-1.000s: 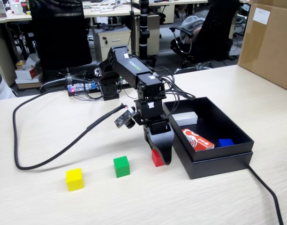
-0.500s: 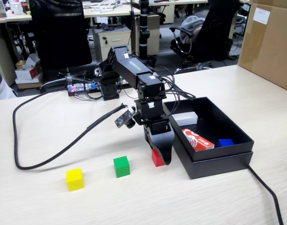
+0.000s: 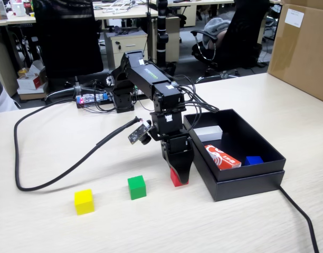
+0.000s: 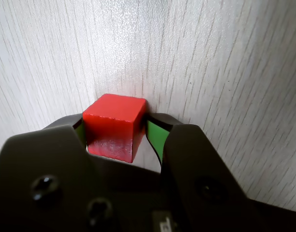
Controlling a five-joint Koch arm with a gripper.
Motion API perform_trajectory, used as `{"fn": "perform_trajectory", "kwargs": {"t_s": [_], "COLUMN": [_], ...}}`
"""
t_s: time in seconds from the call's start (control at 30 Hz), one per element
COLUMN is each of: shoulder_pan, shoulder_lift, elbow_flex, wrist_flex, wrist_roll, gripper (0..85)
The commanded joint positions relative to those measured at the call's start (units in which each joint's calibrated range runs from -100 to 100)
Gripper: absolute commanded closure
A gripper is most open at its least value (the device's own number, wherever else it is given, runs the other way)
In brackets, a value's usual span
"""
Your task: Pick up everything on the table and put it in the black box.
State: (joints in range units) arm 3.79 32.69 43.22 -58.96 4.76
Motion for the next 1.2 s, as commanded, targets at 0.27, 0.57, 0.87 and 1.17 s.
{"fn": "perform_trajectory", "kwargs": {"t_s": [0.27, 0.57, 0.87, 1.17], "shoulder_pan": [-0.5, -0.5, 3.9, 12.9], "shoulder_lift": [-5.9, -26.5, -50.5, -54.3], "elbow_flex": [0.7, -7.9, -17.6, -16.9], "wrist_flex": [0.4, 0.2, -2.2, -2.2], "wrist_roll": [0.0, -0.1, 0.1, 3.9], "gripper": [83.0, 83.0, 83.0, 83.0]}}
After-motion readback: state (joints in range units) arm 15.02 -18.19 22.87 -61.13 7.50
